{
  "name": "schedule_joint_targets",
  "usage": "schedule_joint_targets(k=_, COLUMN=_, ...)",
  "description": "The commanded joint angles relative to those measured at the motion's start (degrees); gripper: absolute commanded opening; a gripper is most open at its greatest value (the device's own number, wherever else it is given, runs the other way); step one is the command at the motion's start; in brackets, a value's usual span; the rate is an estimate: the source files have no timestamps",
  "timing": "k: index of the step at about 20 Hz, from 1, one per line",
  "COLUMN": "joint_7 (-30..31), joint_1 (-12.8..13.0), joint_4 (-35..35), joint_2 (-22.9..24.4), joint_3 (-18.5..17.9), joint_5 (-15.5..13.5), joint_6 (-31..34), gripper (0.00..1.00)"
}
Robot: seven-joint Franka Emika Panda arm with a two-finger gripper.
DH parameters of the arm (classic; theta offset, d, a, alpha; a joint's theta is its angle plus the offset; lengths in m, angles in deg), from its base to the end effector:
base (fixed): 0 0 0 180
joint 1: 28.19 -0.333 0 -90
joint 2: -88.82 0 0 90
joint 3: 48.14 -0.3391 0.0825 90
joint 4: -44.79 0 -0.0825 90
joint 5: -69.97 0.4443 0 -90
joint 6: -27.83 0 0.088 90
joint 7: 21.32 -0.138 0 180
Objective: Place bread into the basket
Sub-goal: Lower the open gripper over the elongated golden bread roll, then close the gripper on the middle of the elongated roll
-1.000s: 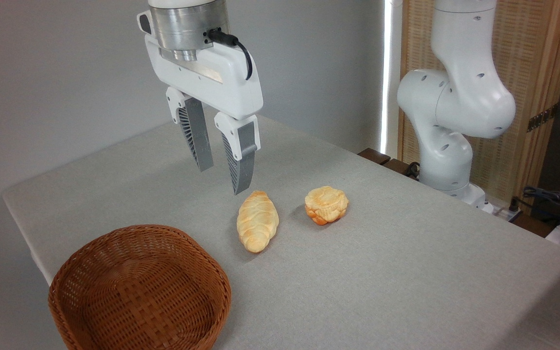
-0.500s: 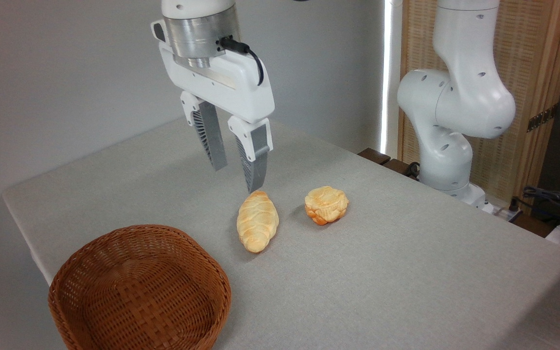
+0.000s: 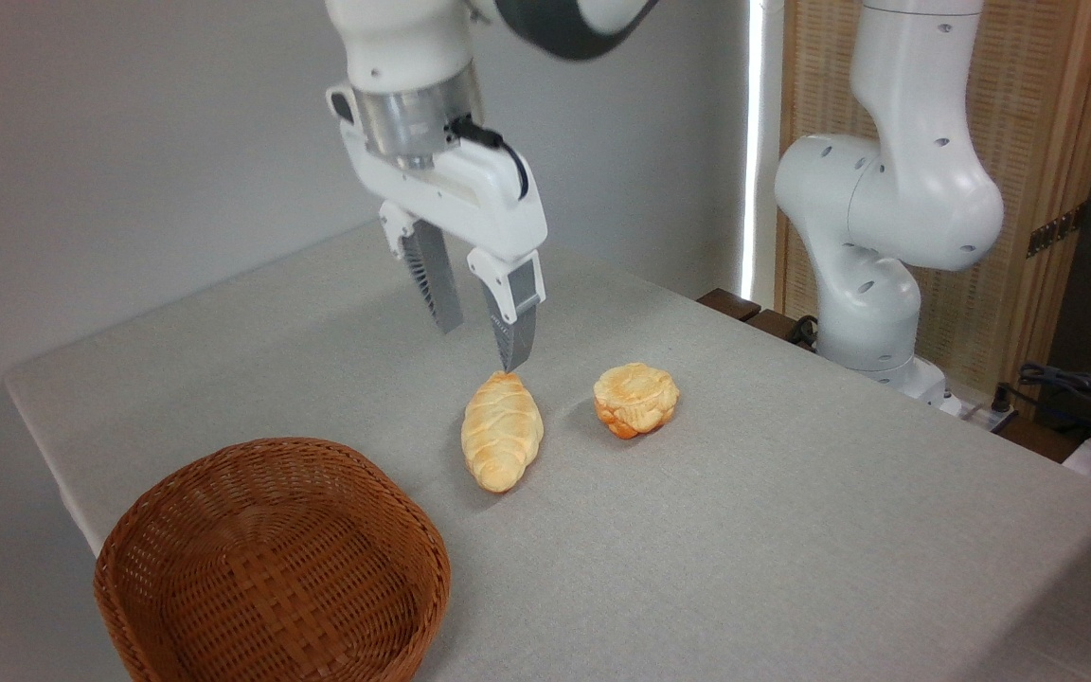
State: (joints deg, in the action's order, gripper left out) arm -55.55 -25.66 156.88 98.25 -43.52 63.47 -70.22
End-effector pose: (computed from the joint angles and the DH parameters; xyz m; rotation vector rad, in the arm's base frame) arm 0.5480 -0.0848 0.5198 2.8423 -1.0378 -0.0839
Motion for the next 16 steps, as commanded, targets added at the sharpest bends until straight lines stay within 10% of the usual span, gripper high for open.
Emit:
schedule_joint_targets(k=1, joint_7=13.02, joint_1=0.19, joint_4=7.09, joint_2=1.21, joint_3=2.50, joint_5=-1.76, joint_6=-7.50, gripper=1.00)
schedule_joint_targets(k=16, joint_7=19.90, joint_1=0.36, joint_4=15.97, joint_2=-0.64, joint_3=4.70, joint_5=-1.68, joint_6=-16.30, gripper=1.00)
